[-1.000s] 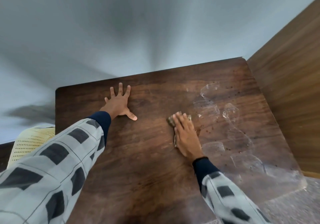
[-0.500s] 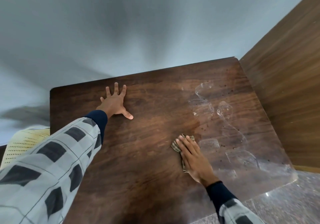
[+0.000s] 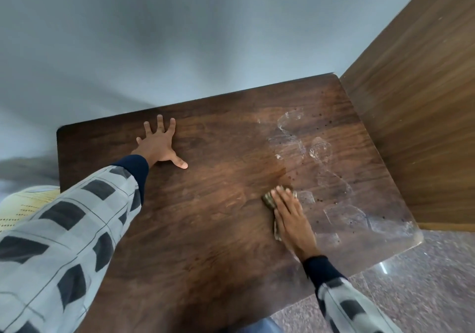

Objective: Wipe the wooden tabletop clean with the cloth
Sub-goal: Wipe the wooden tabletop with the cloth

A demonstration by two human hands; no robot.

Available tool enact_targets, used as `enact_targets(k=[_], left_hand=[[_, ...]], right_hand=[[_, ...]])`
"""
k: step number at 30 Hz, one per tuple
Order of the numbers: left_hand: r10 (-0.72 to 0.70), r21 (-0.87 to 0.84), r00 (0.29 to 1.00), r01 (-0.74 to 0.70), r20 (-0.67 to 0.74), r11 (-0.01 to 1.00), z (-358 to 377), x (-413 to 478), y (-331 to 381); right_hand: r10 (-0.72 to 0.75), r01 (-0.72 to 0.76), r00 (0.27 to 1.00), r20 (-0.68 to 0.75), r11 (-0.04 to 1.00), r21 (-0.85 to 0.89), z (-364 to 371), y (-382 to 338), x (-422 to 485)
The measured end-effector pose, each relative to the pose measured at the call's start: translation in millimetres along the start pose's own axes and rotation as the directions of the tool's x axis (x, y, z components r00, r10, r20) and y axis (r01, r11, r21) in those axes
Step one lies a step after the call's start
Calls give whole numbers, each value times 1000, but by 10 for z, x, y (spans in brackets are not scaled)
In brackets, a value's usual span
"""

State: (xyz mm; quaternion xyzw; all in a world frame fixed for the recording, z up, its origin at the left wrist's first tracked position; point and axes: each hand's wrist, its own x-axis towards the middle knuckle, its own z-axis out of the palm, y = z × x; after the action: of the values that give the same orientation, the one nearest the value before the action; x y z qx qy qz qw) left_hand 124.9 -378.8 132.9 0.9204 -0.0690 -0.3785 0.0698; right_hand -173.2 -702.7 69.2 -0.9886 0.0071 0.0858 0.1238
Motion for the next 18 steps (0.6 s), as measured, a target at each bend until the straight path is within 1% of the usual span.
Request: enact_targets(k=[1, 2, 3, 4, 6, 7, 8, 9, 10, 11, 12, 13, 14, 15, 16, 17, 18], left_hand=[[-1, 2, 1000, 1, -5, 1000, 1, 3, -4], [-2, 5, 1000, 2, -12, 1000, 1, -1, -14], [-2, 8, 1000, 2, -15, 1000, 1, -2, -15], [-4, 10, 1000, 4, -15, 1000, 3, -1, -16], [-7, 11, 1000, 8, -17, 1000, 6, 4, -21], [-9, 13, 1000, 9, -17, 1000, 8, 9, -16], [-11, 16, 1000, 11, -14, 1000, 10, 14, -13], [-14, 21, 1000, 15, -10, 1000, 9, 15, -10], [-15, 27, 1000, 15, -6, 1000, 14, 19, -1], [-17, 36, 1000, 17, -4, 999, 17, 26, 6], [-23, 41, 1000, 23, -3, 999, 8, 34, 2], [-25, 46, 1000, 25, -1, 999, 1, 40, 12], [-25, 50, 1000, 25, -1, 998, 4, 44, 13], [-26, 49, 1000, 27, -10, 998, 14, 44, 6], [-32, 44, 999, 33, -20, 998, 25, 37, -2], [-39, 41, 999, 40, -24, 998, 22, 16, -8], [-38, 49, 999, 39, -28, 998, 20, -14, 10]], right_hand=[[87, -85, 995, -44, 996, 32, -16, -75, 122], [142, -137, 986, -82, 988, 64, -16, -184, 192], [143, -135, 986, -81, 987, 91, 6, -282, 182], [87, -82, 995, -56, 992, 92, 30, -358, 87], [-77, 78, 997, -8, 995, 68, 77, -364, -282], [-143, 144, 990, -8, 988, 54, 72, -277, -451], [-172, 173, 985, -20, 985, 27, 62, -153, -540], [-142, 142, 990, -18, 990, 20, 60, -31, -548], [-47, 48, 999, -25, 998, 46, 36, 40, -495], [84, -79, 995, -54, 993, 82, 37, 76, -383], [203, -194, 975, -88, 976, 99, 37, 40, -252], [274, -265, 956, -105, 960, 92, 51, -44, -190], [280, -273, 954, -107, 959, 73, 92, -140, -201], [218, -214, 972, -89, 975, 55, 167, -209, -284], [122, -118, 989, -79, 991, 55, 215, -266, -437], [48, -43, 997, -67, 996, 75, 220, -287, -596], [11, -3, 997, -72, 994, 108, 213, -264, -739]])
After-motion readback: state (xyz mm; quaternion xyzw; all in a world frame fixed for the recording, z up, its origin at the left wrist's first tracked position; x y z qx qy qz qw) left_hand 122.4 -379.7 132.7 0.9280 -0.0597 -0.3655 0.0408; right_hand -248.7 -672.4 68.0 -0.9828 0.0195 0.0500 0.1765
